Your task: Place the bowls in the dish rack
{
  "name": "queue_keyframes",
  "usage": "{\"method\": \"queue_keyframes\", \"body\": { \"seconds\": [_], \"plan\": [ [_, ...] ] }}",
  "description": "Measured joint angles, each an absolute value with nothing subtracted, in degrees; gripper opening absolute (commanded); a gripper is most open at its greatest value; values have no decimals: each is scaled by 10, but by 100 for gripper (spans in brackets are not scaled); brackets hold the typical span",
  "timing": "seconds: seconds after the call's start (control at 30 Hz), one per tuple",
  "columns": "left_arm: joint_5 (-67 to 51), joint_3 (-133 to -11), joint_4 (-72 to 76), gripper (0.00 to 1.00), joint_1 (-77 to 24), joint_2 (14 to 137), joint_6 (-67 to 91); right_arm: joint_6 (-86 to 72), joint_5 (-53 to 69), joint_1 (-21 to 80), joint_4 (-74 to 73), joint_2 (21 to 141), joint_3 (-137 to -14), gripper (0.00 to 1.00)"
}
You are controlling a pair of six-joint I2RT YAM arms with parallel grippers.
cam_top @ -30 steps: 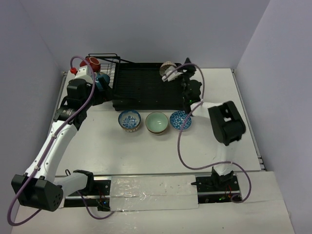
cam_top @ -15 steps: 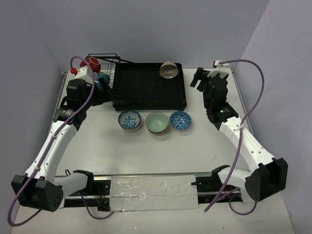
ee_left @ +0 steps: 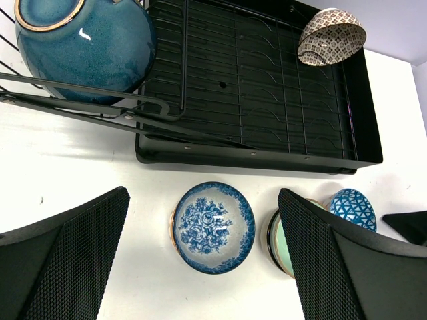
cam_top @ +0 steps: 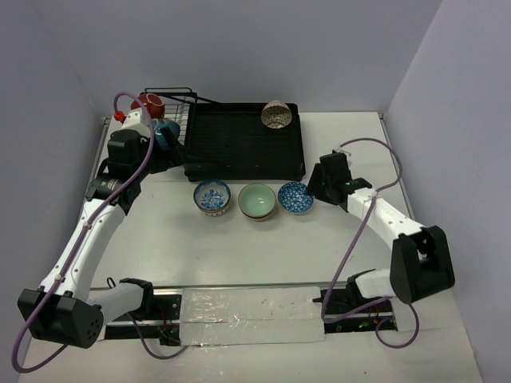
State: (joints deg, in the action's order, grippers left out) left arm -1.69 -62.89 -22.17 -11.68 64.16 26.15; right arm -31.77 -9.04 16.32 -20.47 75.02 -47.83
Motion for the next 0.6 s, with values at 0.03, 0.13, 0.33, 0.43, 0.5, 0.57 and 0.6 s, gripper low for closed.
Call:
{"method": "queue_keyframes", "body": {
  "seconds": [0.03,0.13,0.33,0.43,0.5,0.57,0.6],
  "plan": [
    [-17,-629,-222,99,-117,642,262,-322,-81,162,-204,763,-476,63],
    [-17,-629,-222,99,-117,642,261,-333,-58,162,-201,791,-475,60],
    [-17,-626,-223,99,-117,642,259,-340,-44,162,-187,830,-475,54],
    [-16,-626,-224,99,-117,642,257,-341,-45,162,-184,846,-475,50],
    [-17,-626,-223,99,-116,642,257,-340,-46,162,-184,849,-474,44],
    [-17,-626,-224,99,-117,642,257,-340,-50,162,-182,849,-474,35],
    [-17,-626,-224,99,-117,642,257,-339,-52,162,-180,849,-474,27]
  ]
}}
